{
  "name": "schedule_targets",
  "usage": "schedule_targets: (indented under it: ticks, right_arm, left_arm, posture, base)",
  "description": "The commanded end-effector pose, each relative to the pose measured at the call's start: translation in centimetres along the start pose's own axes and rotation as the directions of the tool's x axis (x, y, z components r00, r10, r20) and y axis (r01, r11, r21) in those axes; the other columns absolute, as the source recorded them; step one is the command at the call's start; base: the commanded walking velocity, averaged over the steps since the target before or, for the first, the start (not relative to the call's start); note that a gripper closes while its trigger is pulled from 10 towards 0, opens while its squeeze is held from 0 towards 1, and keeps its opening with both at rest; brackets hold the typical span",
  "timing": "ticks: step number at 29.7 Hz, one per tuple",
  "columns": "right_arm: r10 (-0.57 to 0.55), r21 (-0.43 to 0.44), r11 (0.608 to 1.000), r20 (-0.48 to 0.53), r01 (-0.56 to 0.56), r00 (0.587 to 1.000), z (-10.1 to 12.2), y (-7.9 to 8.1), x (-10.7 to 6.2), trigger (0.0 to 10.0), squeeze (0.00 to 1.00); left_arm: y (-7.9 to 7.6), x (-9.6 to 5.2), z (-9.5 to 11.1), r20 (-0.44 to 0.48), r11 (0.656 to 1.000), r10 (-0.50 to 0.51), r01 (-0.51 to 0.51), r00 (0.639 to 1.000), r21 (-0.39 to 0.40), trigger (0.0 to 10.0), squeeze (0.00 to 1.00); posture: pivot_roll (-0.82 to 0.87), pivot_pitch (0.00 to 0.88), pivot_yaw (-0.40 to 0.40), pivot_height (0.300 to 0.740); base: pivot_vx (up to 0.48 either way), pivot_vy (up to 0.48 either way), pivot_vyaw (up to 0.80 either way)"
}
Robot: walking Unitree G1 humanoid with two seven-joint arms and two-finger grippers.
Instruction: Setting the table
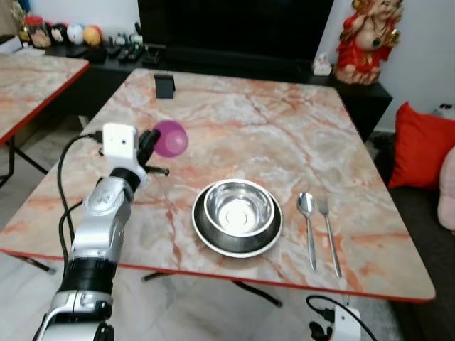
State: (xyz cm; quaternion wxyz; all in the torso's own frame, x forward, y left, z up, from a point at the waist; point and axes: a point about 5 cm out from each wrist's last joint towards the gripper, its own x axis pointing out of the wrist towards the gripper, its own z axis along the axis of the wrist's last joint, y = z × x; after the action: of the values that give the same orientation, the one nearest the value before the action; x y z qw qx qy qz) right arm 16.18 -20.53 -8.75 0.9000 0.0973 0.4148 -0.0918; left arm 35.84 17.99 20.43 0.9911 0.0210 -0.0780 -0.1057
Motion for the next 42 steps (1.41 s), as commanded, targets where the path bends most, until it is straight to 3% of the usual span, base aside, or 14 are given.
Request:
schedule_targets:
  ticks: [1, 2, 3, 4, 6, 14, 18, 24, 42]
  right_arm:
    - [-0.008, -0.013, 1.0, -0.009, 0.008, 1.0, -0.2, -0.6, -0.1, 10.0, 0.0]
    - [-0.008, -0.013, 1.0, -0.009, 0.008, 1.0, -0.2, -0.6, -0.1, 10.0, 0.0]
    - [-0.01, -0.016, 1.0, -0.01, 0.009, 1.0, -0.2, -0.8, -0.2, 10.0, 0.0]
    - [-0.01, -0.019, 1.0, -0.011, 0.01, 1.0, -0.1, -0.9, -0.2, 10.0, 0.0]
    - [-0.012, -0.025, 1.0, -0.009, 0.011, 1.0, 0.0, -1.1, -0.2, 10.0, 0.0]
    - [-0.012, -0.032, 0.999, 0.003, 0.012, 1.0, 0.5, -1.3, -0.1, 10.0, 0.0]
    - [-0.006, -0.039, 0.999, -0.001, 0.006, 1.0, 0.4, -1.1, -0.1, 10.0, 0.0]
    - [0.005, -0.047, 0.999, -0.005, -0.005, 1.0, 0.3, -0.6, 0.0, 10.0, 0.0]
    - [0.002, -0.026, 1.0, -0.011, -0.002, 1.0, -0.3, -0.2, -0.1, 10.0, 0.0]
  left_arm:
    - [-0.7, 0.9, 0.0, -0.088, 1.0, -0.024, 0.023, 0.996, -0.01, 10.0, 0.0]
    - [-0.7, 0.9, 0.0, -0.088, 1.0, -0.024, 0.023, 0.996, -0.01, 10.0, 0.0]
    - [-0.6, 1.4, -0.8, -0.166, 1.0, 0.009, -0.008, 0.986, 0.009, 10.0, 0.0]
    - [0.0, 1.8, -1.4, -0.212, 0.994, 0.101, -0.108, 0.972, -0.024, 10.0, 0.0]
    - [-0.3, 2.5, -1.5, -0.244, 0.983, 0.156, -0.174, 0.957, -0.056, 10.0, 0.0]
    - [-1.7, 2.7, -2.2, -0.317, 0.978, 0.152, -0.189, 0.936, -0.09, 10.0, 0.0]
    - [-1.6, 2.7, -2.4, -0.351, 0.971, 0.171, -0.218, 0.921, -0.097, 10.0, 0.0]
    - [-0.9, 2.6, -2.2, -0.384, 0.964, 0.223, -0.261, 0.896, -0.048, 10.0, 0.0]
    - [-1.3, 2.6, -2.3, -0.422, 0.965, 0.198, -0.251, 0.885, -0.073, 10.0, 0.0]
  posture:
    - [0.05, 0.0, -0.111, 0.724]
    - [0.05, 0.0, -0.111, 0.724]
    - [0.06, 0.0, -0.116, 0.724]
    - [0.06, 0.0, -0.121, 0.724]
    - [0.05, 0.0, -0.131, 0.724]
    - [0.05, 0.0, -0.127, 0.724]
    - [0.06, 0.0, -0.118, 0.724]
    - [0.05, 0.0, -0.103, 0.724]
    - [0.06, 0.0, -0.082, 0.724]
  base:
    - [0.0, 0.0, 0.0]
    - [0.0, 0.0, 0.0]
    - [0.0, 0.0, 0.0]
    - [0.0, 0.0, 0.0]
    - [0.0, 0.0, 0.0]
    - [0.0, 0.0, 0.0]
    - [0.0, 0.0, 0.0]
    - [0.0, 0.0, 0.0]
    - [0.0, 0.0, 0.0]
